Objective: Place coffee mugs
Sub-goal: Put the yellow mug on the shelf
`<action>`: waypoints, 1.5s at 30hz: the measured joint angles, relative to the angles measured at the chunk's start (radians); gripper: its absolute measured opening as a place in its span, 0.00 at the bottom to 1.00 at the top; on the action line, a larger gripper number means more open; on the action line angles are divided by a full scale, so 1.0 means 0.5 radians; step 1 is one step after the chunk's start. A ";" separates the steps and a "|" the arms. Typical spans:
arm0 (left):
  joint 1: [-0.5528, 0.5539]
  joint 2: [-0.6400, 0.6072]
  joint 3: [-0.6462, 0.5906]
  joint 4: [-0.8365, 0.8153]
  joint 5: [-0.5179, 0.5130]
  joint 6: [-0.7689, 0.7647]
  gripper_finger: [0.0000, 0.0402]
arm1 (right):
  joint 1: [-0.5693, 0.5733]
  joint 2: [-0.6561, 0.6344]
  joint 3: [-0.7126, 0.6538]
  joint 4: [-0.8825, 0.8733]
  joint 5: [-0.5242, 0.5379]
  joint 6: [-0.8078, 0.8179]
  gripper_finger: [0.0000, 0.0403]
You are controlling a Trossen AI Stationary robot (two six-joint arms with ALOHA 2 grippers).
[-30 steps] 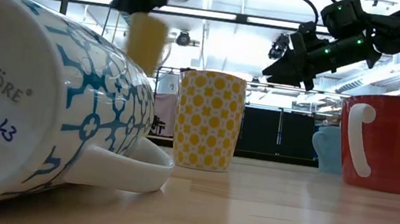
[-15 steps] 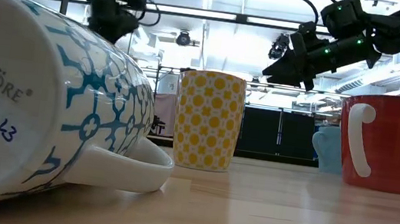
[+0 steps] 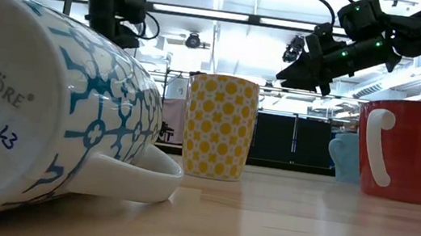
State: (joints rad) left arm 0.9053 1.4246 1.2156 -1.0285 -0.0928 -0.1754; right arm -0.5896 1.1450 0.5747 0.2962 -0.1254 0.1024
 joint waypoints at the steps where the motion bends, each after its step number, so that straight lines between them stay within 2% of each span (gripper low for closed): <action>1: 0.009 0.000 0.000 0.018 -0.013 -0.017 0.08 | 0.000 0.000 0.000 0.000 -0.001 0.000 0.51; 45: 0.027 0.073 0.004 0.154 -0.114 -0.096 0.10 | 0.000 0.000 0.000 0.001 0.000 0.000 0.51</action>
State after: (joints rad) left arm 0.9188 1.4612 1.2175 -0.9516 -0.1497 -0.2234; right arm -0.5896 1.1450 0.5746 0.2966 -0.1253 0.1024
